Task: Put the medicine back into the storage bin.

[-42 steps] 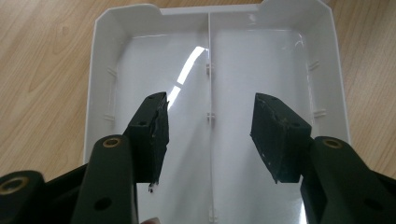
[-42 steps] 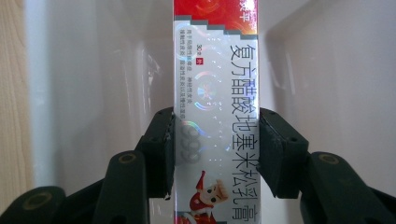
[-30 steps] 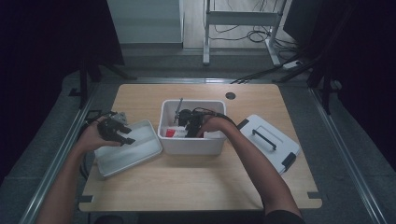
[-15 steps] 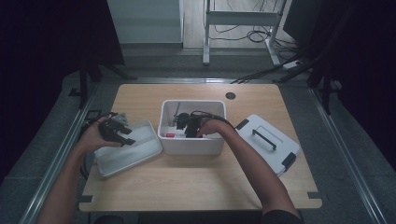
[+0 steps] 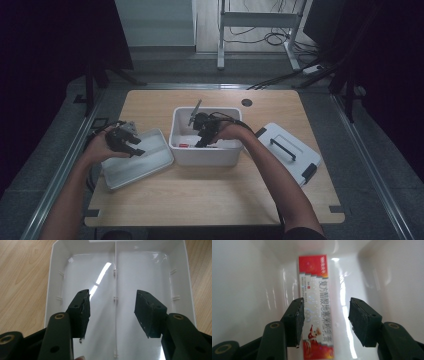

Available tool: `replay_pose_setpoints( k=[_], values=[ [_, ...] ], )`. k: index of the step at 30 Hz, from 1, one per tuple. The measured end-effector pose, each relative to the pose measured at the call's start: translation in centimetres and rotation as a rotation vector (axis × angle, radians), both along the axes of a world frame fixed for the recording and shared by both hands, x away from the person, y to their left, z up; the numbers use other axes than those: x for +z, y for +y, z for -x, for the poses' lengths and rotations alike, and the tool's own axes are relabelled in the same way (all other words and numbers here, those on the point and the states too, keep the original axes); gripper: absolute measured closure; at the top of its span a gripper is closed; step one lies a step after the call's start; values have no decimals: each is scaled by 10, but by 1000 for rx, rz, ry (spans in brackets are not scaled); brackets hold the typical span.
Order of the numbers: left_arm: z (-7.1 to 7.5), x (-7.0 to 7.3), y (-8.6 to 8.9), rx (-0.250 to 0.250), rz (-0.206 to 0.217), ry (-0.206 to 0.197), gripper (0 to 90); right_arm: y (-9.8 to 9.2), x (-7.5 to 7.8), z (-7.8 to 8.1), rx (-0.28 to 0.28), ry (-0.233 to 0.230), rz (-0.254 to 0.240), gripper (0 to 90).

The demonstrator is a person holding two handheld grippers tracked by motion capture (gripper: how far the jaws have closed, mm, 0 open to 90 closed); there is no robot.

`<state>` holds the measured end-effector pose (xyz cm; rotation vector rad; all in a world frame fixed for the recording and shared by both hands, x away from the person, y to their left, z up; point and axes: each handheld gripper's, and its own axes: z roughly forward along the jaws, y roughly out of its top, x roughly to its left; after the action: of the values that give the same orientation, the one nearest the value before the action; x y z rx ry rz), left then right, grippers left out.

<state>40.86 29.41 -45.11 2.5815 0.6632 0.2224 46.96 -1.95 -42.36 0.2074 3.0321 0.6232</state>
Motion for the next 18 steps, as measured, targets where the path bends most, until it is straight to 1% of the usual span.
replay_pose_setpoints(
  k=[1,2,3,6,7,8,10,11,13,18],
  values=[
    [0,0,0,0,0,0,464,0,0,0,0,0,0,453],
    [0,0,0,1,0,1,464,-3,6,1,-9,-5,-20,453],
    [0,-1,0,4,1,0,463,-11,19,4,-25,-21,-52,453],
    [0,-1,0,4,9,3,466,-22,36,12,-34,-40,-109,451],
    [0,-1,0,4,9,3,466,-22,36,12,-34,-40,-109,451],
    [0,-1,0,4,9,3,466,-30,46,19,-39,-53,-146,449],
    [1,-2,0,11,9,6,465,-38,55,27,-40,-60,-179,449],
    [1,-2,0,10,6,8,464,-41,59,32,-37,-67,-196,449],
    [0,-2,-1,11,-2,9,462,-48,64,42,-35,-63,-224,449],
    [0,-2,-2,18,-9,14,461,-65,70,64,-23,-79,-259,444]
  ],
)
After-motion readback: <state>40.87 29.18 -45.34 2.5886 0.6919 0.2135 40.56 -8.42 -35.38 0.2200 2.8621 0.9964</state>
